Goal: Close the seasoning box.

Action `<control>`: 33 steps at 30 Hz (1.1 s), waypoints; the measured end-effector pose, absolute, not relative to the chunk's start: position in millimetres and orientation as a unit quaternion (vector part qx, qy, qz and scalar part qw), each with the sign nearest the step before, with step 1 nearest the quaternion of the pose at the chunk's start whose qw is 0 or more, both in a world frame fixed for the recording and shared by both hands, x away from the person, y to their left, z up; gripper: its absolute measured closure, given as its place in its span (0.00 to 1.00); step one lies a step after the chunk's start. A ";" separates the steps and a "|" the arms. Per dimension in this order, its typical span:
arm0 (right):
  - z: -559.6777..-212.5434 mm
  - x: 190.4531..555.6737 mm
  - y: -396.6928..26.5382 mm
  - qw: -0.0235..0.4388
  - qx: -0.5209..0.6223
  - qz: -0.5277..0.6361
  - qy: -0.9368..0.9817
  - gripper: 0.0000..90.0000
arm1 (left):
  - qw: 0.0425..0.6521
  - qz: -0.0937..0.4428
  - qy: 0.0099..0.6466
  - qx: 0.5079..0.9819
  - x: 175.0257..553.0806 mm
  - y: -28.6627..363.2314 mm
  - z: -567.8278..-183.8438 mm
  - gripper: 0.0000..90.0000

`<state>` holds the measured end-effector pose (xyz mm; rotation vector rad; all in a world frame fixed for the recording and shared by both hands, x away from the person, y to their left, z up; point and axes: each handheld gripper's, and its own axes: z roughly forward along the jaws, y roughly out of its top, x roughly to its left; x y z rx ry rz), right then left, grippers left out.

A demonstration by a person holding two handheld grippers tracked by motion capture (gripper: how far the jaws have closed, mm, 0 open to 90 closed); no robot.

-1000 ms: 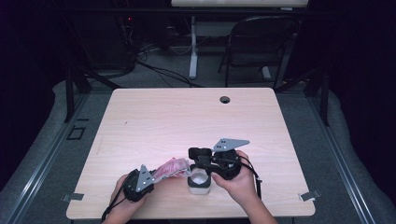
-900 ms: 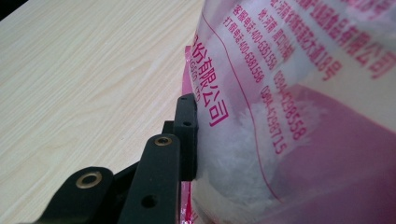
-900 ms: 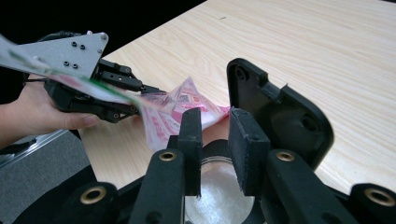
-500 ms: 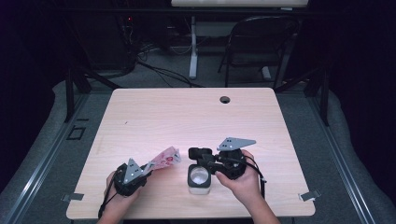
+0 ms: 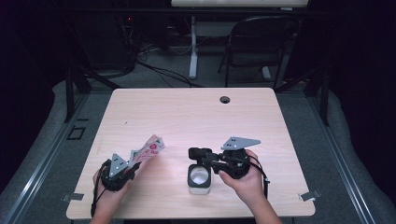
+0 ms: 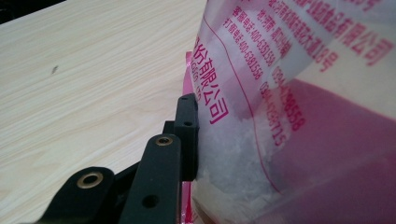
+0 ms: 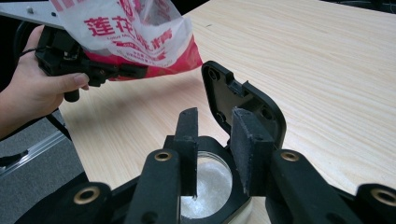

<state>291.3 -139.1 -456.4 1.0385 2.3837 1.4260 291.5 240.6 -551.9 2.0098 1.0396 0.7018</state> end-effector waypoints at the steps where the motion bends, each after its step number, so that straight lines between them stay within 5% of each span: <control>1: -456.3 291.2 -139.3 0.089 0.348 0.477 0.802 0.80 | 0.374 0.277 0.411 0.784 291.9 242.4 -551.5 0.84; 17: -457.6 291.4 -140.7 0.091 0.353 0.480 0.798 0.78 | 0.350 0.306 0.518 0.718 295.5 284.7 -552.9 0.84; 33: -461.0 291.4 -138.3 0.089 0.352 0.475 0.802 0.77 | 0.284 0.350 0.535 0.715 297.3 293.6 -562.3 0.84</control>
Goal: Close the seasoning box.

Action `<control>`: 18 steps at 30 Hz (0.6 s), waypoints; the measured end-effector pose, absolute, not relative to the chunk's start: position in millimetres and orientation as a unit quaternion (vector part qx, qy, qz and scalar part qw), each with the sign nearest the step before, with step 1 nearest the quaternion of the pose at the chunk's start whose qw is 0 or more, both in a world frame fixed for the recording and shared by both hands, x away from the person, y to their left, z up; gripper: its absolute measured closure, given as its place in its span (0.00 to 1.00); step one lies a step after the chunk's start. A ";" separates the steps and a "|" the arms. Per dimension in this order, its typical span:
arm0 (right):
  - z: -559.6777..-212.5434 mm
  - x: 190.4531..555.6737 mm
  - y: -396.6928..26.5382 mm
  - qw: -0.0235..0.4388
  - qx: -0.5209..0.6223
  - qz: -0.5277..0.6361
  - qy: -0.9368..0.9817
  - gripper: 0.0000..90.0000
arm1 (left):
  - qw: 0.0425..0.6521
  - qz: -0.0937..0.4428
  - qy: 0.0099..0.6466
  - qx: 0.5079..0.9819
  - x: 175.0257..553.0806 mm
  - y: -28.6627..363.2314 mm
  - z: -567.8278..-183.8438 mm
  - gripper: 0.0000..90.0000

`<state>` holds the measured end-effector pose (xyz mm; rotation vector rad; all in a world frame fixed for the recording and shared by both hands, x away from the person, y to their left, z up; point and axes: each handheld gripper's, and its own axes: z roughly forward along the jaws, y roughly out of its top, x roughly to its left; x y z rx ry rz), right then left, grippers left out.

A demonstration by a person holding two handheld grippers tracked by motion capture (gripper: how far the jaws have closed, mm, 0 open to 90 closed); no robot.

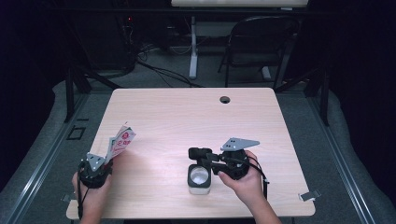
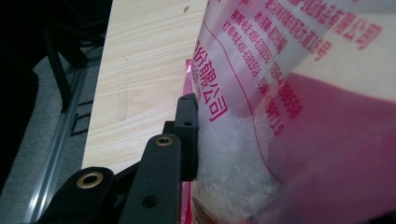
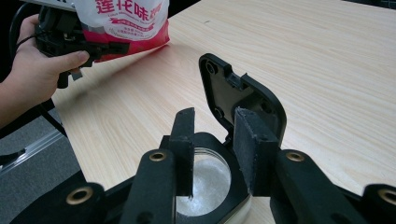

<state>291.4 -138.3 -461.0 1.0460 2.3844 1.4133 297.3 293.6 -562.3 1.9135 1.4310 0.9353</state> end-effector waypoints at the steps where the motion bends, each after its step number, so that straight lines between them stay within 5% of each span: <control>1: -460.8 291.3 -138.2 0.090 0.352 0.473 0.803 0.77 | 0.280 0.350 0.534 0.717 297.5 292.9 -562.8 0.84; 18: -460.4 291.0 -138.7 0.093 0.352 0.475 0.801 0.77 | 0.266 0.342 0.525 0.733 298.6 290.2 -567.2 0.83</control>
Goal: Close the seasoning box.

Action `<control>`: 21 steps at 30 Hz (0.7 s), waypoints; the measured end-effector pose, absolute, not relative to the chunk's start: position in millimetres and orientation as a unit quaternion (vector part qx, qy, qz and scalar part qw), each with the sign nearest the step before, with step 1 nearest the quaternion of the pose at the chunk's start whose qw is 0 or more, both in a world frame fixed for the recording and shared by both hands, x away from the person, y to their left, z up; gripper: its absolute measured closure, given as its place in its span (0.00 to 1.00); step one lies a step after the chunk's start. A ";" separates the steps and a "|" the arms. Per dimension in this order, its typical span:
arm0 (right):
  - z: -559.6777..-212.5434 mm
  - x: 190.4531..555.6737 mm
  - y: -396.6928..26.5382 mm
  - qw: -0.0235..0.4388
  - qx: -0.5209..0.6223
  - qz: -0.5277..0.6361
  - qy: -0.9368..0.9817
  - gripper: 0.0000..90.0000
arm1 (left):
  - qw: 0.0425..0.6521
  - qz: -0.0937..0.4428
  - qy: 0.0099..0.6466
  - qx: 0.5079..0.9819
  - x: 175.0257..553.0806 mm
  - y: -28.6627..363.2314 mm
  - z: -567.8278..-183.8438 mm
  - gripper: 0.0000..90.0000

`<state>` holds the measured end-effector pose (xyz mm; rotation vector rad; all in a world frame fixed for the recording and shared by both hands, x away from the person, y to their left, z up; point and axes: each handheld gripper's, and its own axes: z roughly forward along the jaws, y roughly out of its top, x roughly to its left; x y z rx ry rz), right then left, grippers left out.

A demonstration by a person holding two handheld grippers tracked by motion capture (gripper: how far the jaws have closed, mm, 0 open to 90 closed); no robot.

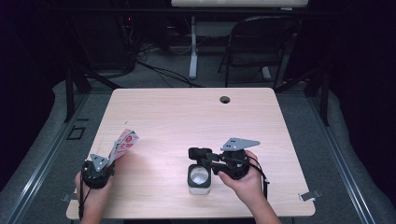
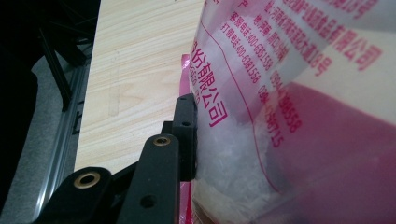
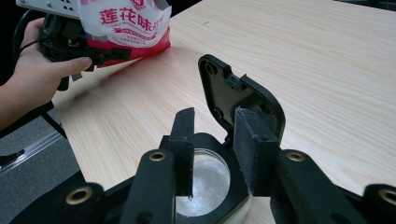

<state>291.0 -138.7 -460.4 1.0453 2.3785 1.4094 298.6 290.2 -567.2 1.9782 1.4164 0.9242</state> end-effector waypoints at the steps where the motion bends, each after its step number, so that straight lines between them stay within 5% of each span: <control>1: -460.3 291.0 -138.7 0.093 0.352 0.475 0.801 0.77 | 0.264 0.343 0.523 0.734 298.4 289.8 -567.3 0.82; 15: -458.8 291.0 -138.2 0.089 0.350 0.478 0.801 0.76 | 0.280 0.321 0.525 0.737 295.1 290.2 -571.9 0.78; 21: -457.5 290.9 -138.3 0.088 0.349 0.483 0.799 0.76 | 0.298 0.314 0.521 0.735 292.0 287.7 -572.5 0.60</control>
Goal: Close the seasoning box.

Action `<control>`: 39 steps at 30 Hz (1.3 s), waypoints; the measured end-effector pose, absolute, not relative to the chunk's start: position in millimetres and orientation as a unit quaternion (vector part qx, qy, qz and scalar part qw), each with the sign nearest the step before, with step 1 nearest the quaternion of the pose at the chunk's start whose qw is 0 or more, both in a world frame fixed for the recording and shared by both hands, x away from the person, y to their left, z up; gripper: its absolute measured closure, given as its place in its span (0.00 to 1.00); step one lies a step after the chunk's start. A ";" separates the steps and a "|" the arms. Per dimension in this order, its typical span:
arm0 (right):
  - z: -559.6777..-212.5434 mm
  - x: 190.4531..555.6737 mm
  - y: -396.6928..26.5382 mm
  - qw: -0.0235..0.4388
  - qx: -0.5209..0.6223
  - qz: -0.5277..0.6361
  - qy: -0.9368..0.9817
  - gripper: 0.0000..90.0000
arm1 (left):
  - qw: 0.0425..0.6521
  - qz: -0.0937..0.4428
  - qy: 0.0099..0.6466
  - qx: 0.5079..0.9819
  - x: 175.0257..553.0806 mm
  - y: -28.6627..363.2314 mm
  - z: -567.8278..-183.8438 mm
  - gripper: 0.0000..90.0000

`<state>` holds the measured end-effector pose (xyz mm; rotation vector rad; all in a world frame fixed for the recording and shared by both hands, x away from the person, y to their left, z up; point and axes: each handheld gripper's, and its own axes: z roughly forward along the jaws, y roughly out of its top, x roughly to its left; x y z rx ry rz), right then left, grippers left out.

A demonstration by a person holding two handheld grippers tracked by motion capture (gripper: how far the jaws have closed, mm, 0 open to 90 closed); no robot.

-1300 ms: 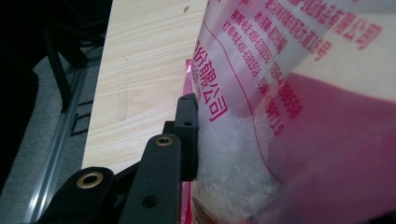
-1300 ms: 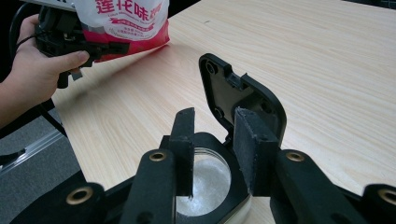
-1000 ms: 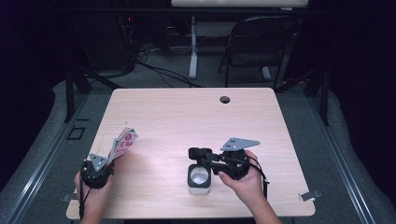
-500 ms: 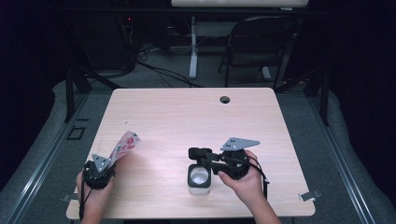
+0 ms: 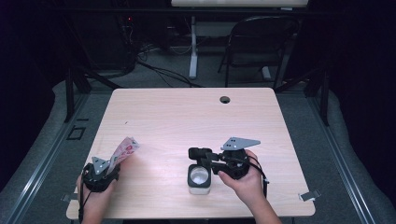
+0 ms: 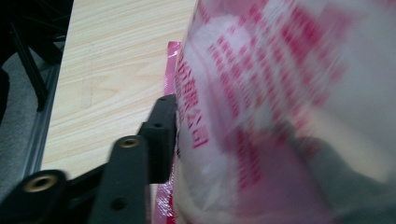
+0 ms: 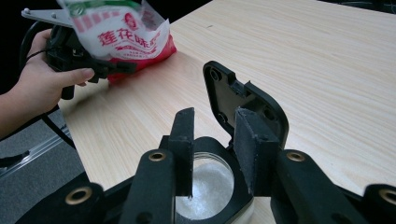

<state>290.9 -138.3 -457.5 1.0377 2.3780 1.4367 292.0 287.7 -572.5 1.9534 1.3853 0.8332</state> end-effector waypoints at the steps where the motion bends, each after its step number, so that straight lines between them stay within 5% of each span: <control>1: -457.3 290.9 -138.7 0.088 0.349 0.483 0.798 0.76 | 0.304 0.315 0.517 0.735 291.8 287.1 -572.0 0.57; 5: -457.1 290.7 -140.8 0.088 0.351 0.485 0.796 0.76 | 0.313 0.314 0.498 0.745 291.7 283.2 -570.2 0.43; 13: -455.8 290.8 -142.6 0.089 0.352 0.483 0.797 0.75 | 0.329 0.307 0.480 0.753 288.1 279.3 -566.8 0.33; 39: -459.4 306.8 -152.7 0.096 0.377 0.469 0.793 0.55 | 0.336 0.269 0.401 0.809 269.3 229.9 -567.8 0.33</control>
